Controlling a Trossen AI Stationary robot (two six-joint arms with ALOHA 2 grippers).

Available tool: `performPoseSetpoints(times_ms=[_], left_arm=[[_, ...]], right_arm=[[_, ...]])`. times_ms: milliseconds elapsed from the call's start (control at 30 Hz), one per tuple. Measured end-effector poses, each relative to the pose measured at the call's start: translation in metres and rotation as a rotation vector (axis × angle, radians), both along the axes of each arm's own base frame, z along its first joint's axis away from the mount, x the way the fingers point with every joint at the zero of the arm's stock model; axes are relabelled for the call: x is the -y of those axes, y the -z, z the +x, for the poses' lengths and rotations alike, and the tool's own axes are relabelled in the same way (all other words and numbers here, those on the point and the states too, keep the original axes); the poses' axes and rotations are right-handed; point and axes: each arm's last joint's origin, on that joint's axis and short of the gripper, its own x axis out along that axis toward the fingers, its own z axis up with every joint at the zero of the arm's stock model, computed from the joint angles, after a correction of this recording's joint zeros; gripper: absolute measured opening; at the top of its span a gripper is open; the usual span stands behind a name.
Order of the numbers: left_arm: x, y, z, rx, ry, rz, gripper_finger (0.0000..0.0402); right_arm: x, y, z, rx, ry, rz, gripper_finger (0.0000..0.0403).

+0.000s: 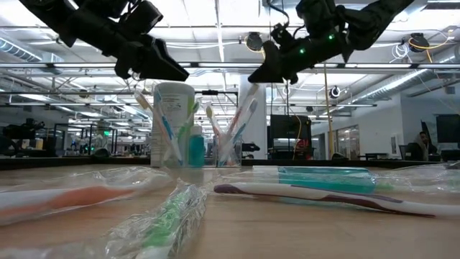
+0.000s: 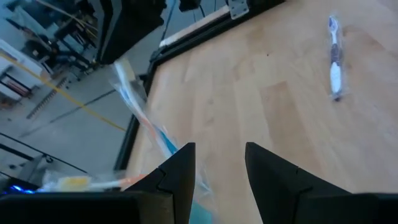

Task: Pick & Place toothbrushing station
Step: Put the orange toothbrush into the transparent organizer

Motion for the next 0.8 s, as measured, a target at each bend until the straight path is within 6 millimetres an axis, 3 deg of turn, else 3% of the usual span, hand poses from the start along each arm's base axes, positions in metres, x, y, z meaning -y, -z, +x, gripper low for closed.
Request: performPoseSetpoints(times_ms=[133, 533, 800], left_arm=[[0.000, -0.001, 0.000, 0.000, 0.009, 0.054, 0.0145], [-0.009, -0.017, 0.004, 0.031, -0.008, 0.140, 0.0145], [-0.017, -0.020, 0.004, 0.036, -0.038, 0.145, 0.0145]], right_arm=[[-0.003, 0.003, 0.007, 0.018, -0.091, -0.035, 0.0005], [0.005, -0.021, 0.032, -0.003, -0.113, 0.006, 0.0001], [0.011, 0.006, 0.049, -0.061, -0.104, 0.065, 0.0000]])
